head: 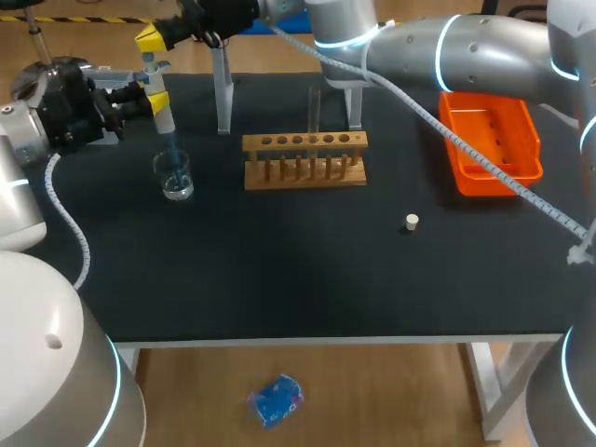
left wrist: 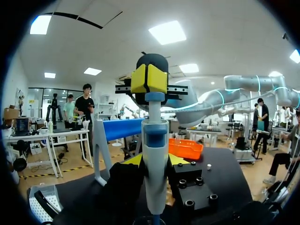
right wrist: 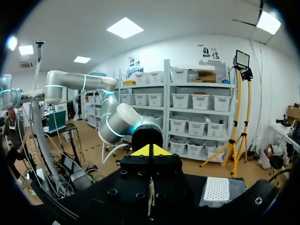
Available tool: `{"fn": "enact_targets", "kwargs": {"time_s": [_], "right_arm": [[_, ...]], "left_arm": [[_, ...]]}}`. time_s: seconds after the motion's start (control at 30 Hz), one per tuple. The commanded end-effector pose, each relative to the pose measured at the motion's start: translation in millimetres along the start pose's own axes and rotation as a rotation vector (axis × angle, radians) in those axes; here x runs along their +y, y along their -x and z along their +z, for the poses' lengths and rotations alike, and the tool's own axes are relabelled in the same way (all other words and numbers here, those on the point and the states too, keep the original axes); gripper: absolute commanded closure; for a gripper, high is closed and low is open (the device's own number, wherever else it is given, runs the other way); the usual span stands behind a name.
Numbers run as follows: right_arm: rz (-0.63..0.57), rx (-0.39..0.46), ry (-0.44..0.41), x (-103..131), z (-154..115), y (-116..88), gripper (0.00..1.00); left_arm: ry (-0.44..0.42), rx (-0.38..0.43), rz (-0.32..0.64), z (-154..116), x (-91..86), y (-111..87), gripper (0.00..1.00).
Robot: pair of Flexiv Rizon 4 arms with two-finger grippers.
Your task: Invert the test tube, pick up the pipette, mount the tip to pipette, aspirate from beaker and dispense into the tube, eject the tip, return the pipette, and cap with the stopper.
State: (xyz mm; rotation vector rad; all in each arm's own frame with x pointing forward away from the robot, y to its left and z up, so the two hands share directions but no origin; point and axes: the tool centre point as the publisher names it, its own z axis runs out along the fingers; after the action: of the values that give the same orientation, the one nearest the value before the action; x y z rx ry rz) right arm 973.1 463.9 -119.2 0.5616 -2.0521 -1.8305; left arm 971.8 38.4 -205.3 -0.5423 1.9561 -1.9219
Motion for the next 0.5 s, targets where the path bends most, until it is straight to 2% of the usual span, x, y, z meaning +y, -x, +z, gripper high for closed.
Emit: {"fn": "enact_targets", "kwargs": {"time_s": [0.03, 0.17, 0.2, 0.23, 0.27, 0.3, 0.5], "right_arm": [[-0.017, -0.018, -0.013, 13.2, -4.1, -7.5, 1.0], [-0.031, -0.035, -0.017, 23.2, -9.9, -11.1, 1.0], [-0.033, -0.037, -0.02, 25.5, -11.3, -12.2, 0.97], [-0.034, -0.039, -0.024, 28.0, -12.7, -13.6, 0.8], [-0.034, -0.043, -0.028, 31.1, -14.5, -16.3, 0.2], [-0.032, -0.047, -0.031, 33.0, -16.4, -18.3, 0.0], [-0.017, -0.088, -0.068, 44.4, -40.1, -39.2, 0.0]], "left_arm": [[0.001, 0.001, 0.0, 0.0, -0.5, -0.2, 1.0], [0.001, 0.001, 0.0, 0.0, -0.5, -0.2, 1.0], [0.001, 0.001, 0.0, 0.0, -0.5, -0.2, 1.0], [0.001, 0.001, 0.0, 0.0, -0.5, -0.2, 1.0], [0.001, 0.001, 0.0, 0.0, -0.5, -0.2, 1.0], [0.001, 0.001, 0.0, 0.0, -0.5, -0.2, 1.0], [0.001, 0.001, 0.0, 0.0, -0.5, -0.2, 1.0]]}}
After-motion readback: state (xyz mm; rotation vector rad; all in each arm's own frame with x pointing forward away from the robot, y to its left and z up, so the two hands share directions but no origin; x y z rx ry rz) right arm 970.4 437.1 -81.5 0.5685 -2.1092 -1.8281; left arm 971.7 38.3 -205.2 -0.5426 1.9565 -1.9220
